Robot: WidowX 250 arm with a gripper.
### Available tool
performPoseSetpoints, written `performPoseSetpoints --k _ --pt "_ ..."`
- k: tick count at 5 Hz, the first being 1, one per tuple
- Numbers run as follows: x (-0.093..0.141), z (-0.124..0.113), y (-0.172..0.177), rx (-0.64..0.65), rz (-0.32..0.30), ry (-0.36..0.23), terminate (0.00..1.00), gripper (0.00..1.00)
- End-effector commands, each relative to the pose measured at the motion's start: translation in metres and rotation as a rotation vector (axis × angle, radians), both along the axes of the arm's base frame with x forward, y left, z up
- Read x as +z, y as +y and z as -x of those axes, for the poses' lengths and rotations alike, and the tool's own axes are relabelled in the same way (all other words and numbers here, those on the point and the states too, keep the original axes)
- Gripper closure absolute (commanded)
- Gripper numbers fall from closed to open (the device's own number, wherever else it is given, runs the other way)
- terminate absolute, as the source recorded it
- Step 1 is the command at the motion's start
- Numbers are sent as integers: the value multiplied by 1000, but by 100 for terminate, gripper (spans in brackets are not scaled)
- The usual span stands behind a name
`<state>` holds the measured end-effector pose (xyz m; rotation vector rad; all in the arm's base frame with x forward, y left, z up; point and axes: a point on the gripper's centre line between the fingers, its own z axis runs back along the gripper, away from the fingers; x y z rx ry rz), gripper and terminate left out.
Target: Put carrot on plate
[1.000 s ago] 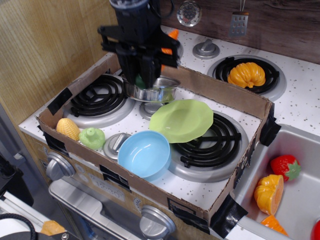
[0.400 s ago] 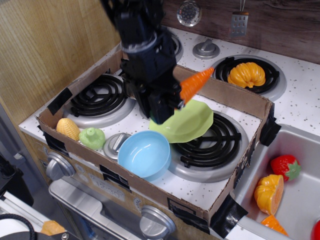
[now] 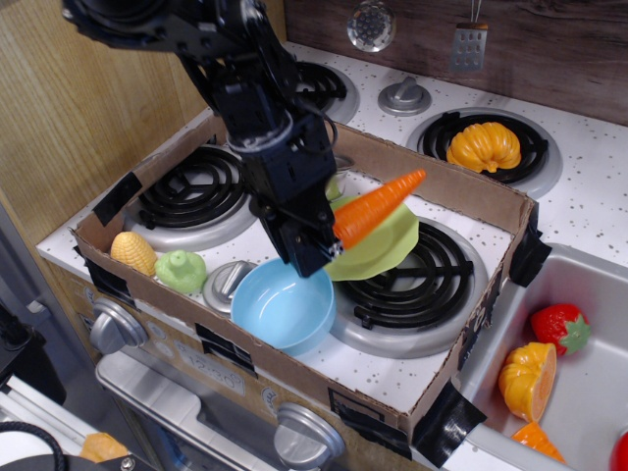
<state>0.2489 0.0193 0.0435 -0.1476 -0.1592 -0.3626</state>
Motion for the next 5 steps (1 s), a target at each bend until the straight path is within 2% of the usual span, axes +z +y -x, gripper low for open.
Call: performPoseSetpoints --k 1,3,4,5 --pt "8 -26 4 -63 -25 -30 0 100" --pt "12 -35 0 -77 -34 -11 0 100" --pt "26 -35 0 -67 -31 -1 0 0" --pt "36 -35 -1 -42 -39 4 0 0"
